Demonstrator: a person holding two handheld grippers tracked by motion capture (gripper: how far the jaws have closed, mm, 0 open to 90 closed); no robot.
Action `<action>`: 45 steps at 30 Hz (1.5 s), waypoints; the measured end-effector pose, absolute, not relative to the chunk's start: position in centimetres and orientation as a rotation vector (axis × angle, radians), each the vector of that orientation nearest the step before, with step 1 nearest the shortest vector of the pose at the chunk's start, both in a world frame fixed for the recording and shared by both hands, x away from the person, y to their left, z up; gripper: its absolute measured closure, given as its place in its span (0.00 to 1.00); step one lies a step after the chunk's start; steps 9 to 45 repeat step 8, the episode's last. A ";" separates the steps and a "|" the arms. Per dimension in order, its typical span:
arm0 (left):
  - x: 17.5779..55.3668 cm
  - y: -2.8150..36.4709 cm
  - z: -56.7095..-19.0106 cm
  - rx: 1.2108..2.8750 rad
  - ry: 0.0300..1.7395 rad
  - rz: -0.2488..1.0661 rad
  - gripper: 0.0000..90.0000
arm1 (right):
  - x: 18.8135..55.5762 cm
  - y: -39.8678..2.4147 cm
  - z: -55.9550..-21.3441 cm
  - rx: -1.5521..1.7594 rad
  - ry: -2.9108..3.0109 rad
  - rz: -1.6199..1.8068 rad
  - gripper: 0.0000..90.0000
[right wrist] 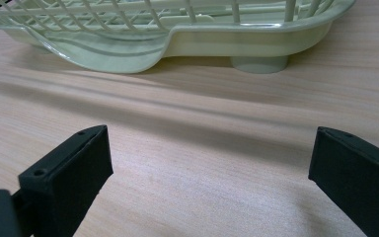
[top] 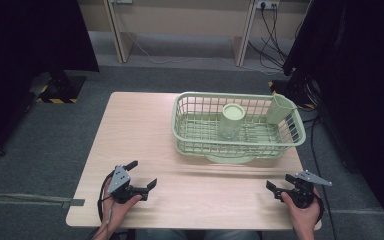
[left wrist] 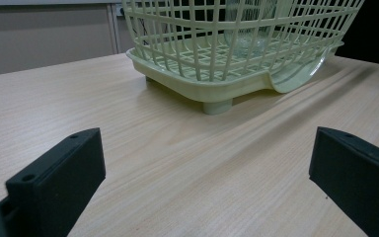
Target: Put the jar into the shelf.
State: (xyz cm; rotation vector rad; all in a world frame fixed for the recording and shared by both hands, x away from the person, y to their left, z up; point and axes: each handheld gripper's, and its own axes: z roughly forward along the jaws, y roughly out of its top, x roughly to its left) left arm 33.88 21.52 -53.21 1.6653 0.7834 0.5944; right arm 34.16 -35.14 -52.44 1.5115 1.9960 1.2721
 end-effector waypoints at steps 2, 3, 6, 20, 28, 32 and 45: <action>33.9 21.5 -53.2 1.665 0.783 0.593 0.00 | 34.1 -35.1 -52.5 1.511 1.996 1.271 0.03; 33.9 21.5 -53.2 1.665 0.783 0.593 0.00 | 34.1 -35.1 -52.5 1.511 1.997 1.270 0.03; 33.9 21.5 -53.2 1.665 0.784 0.592 0.00 | 34.0 -35.1 -52.4 1.505 1.998 1.272 0.03; 33.9 21.5 -53.2 1.664 0.786 0.591 0.00 | 34.0 -35.0 -52.2 1.501 1.997 1.274 0.03; 33.9 21.5 -53.2 1.664 0.786 0.591 0.00 | 34.0 -35.0 -52.2 1.501 1.997 1.274 0.03; 33.9 21.5 -53.2 1.664 0.786 0.591 0.00 | 34.0 -35.0 -52.2 1.501 1.997 1.274 0.03; 33.9 21.5 -53.2 1.664 0.786 0.591 0.00 | 34.0 -35.0 -52.2 1.501 1.997 1.274 0.03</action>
